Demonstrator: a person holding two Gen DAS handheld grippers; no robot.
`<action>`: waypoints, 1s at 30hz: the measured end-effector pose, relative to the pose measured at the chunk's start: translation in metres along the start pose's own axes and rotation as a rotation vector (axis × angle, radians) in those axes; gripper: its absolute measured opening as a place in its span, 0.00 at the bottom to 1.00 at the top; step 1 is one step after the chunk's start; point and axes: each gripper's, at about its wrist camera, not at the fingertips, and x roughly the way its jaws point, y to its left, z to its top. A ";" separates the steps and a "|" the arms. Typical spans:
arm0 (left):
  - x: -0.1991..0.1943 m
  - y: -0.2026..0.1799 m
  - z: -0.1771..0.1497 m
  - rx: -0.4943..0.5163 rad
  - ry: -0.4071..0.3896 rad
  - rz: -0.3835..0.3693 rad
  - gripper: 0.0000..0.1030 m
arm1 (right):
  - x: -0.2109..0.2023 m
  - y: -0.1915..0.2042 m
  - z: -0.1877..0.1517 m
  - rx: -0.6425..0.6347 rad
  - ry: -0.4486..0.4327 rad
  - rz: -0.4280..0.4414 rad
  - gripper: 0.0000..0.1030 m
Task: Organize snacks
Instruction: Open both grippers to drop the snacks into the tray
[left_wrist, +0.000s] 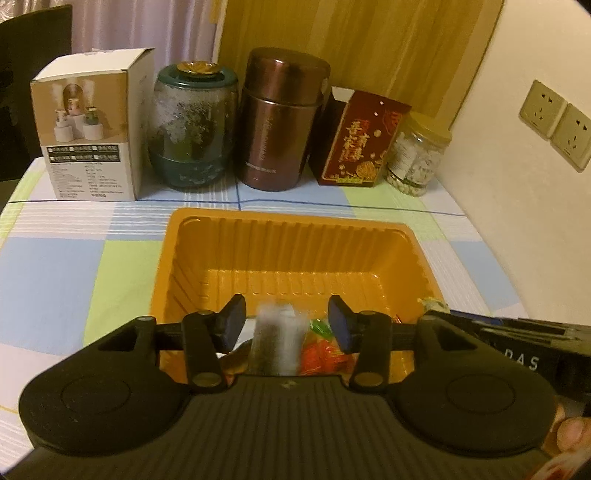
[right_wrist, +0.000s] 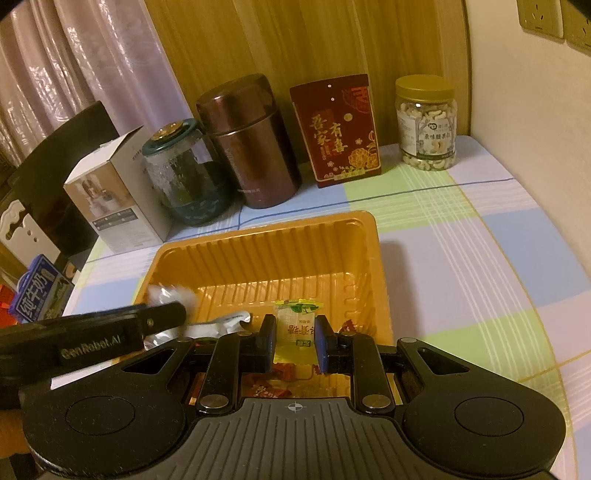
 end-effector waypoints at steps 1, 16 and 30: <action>-0.001 0.001 0.000 0.004 -0.003 0.004 0.44 | 0.000 0.000 0.000 0.000 0.000 0.000 0.21; -0.013 0.004 -0.011 0.055 0.007 0.034 0.47 | -0.003 0.006 0.002 0.003 0.004 0.012 0.21; -0.011 0.008 -0.013 0.067 0.014 0.042 0.50 | 0.000 0.013 0.007 0.002 0.008 0.027 0.22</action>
